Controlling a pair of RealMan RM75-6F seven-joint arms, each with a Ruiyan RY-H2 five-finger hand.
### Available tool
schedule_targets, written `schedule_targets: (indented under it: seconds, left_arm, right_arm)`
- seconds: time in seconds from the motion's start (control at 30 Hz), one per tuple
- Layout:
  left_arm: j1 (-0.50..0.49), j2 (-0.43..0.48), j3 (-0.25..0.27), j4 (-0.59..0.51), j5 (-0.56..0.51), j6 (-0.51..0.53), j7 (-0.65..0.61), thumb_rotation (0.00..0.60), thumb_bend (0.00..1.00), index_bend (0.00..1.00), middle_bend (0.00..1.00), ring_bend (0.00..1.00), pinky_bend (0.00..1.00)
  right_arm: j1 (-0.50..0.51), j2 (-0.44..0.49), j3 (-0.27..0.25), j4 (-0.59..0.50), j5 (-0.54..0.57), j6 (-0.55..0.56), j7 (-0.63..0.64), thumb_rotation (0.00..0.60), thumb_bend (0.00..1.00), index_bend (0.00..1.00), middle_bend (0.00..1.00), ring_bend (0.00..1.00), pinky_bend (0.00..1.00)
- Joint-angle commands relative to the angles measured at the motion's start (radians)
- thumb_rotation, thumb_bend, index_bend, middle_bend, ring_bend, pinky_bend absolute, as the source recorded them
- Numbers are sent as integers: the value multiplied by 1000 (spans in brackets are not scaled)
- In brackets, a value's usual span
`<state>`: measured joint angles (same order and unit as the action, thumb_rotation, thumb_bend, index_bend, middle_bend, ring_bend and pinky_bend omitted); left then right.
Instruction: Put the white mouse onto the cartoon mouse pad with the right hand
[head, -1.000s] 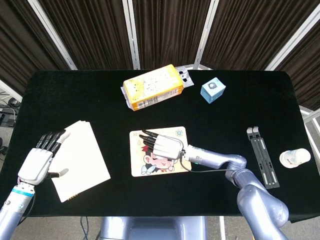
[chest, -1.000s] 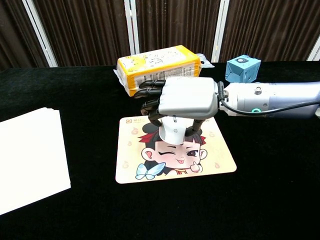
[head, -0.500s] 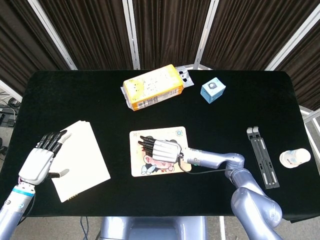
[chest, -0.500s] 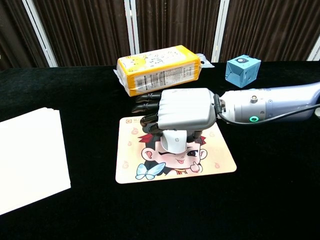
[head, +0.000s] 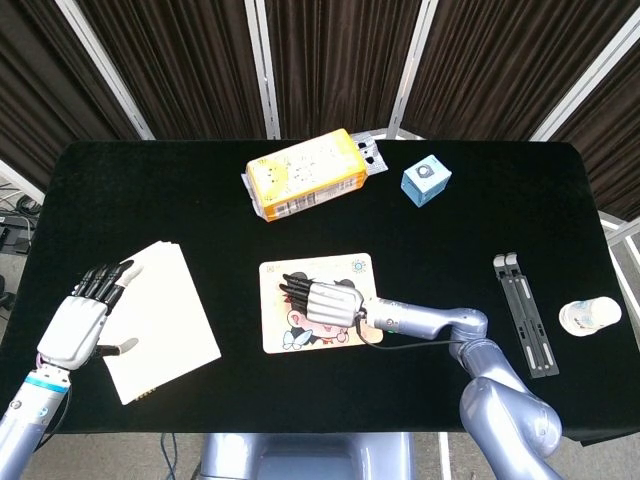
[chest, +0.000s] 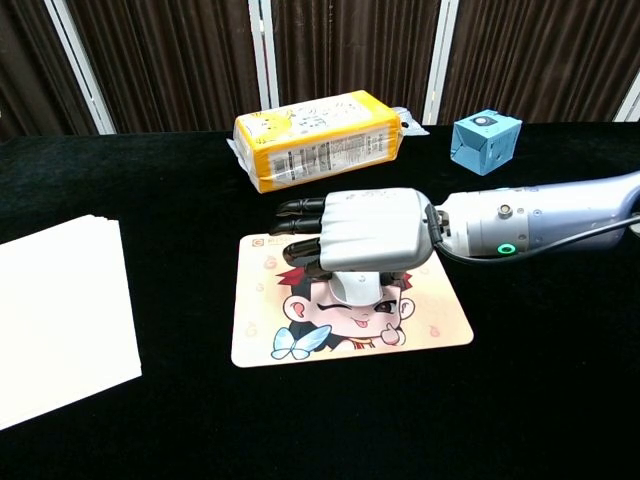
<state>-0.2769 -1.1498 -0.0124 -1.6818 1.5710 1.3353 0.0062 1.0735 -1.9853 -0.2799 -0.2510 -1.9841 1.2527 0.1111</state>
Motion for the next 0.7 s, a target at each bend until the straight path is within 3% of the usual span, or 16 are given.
schedule_targets:
  seconds: [0.03, 0.37, 0.47, 0.7]
  left_arm:
    - [0, 0, 0, 0, 0, 0, 0, 600, 131, 0, 0, 0, 0]
    - [0, 1, 1, 1, 3, 3, -4, 600, 131, 0, 0, 0, 0]
    - [0, 1, 2, 2, 6, 5, -8, 600, 131, 0, 0, 0, 0]
    - [2, 2, 4, 8, 17, 13, -23, 600, 132, 0, 0, 0, 0]
  right_arm:
    - [0, 2, 1, -5, 4, 1, -8, 600, 43, 441, 130, 0, 0]
    - [11, 29, 15, -60, 25, -15, -85, 600, 5, 130, 2, 0, 0]
    - [13, 47, 21, -89, 32, -21, -125, 600, 0, 80, 0, 0, 0]
    - [16, 127, 62, -223, 65, -18, -252, 600, 0, 66, 0, 0, 0]
